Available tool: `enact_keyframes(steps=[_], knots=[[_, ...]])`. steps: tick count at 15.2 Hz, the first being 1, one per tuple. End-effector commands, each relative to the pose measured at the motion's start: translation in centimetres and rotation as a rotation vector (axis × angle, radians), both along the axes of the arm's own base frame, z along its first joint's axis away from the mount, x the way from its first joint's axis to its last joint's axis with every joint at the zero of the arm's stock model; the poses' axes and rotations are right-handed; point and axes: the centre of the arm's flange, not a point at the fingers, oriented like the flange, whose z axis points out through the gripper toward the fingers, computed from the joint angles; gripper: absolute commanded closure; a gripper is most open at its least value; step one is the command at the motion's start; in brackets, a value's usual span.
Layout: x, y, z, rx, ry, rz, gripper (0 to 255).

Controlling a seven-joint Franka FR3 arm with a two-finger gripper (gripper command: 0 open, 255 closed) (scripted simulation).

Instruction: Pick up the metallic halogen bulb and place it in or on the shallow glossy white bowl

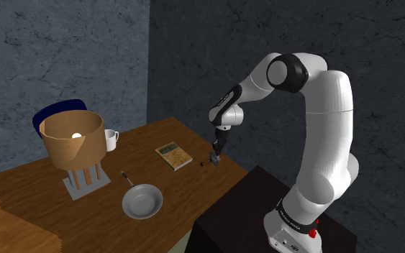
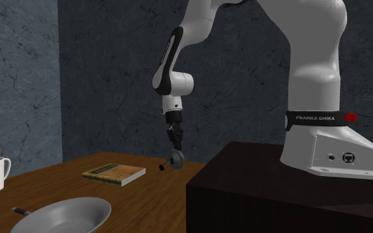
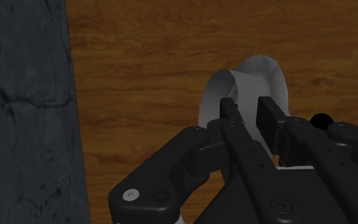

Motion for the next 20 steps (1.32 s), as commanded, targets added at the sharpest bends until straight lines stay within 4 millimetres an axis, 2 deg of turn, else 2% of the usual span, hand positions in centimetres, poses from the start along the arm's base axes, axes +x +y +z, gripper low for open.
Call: enact_keyframes(steps=[1,4,5,6,9,10,17,20], knots=[[-0.4,-0.2,0.5,0.001,0.013,-0.004,255],[-0.4,-0.2,2.0,0.001,0.013,-0.004,255],[-0.3,-0.2,1.5,0.001,0.012,-0.003,255],[-0.3,-0.2,1.5,0.001,0.012,-0.003,0],[2.0,4.9,1.4,-0.231,-0.017,-0.376,0],[2.4,5.6,1.3,-0.263,-0.021,-0.427,0],[1.8,5.3,-2.6,-0.263,-0.021,-0.427,0],[1.8,5.3,-2.6,-0.263,-0.021,-0.427,0]])
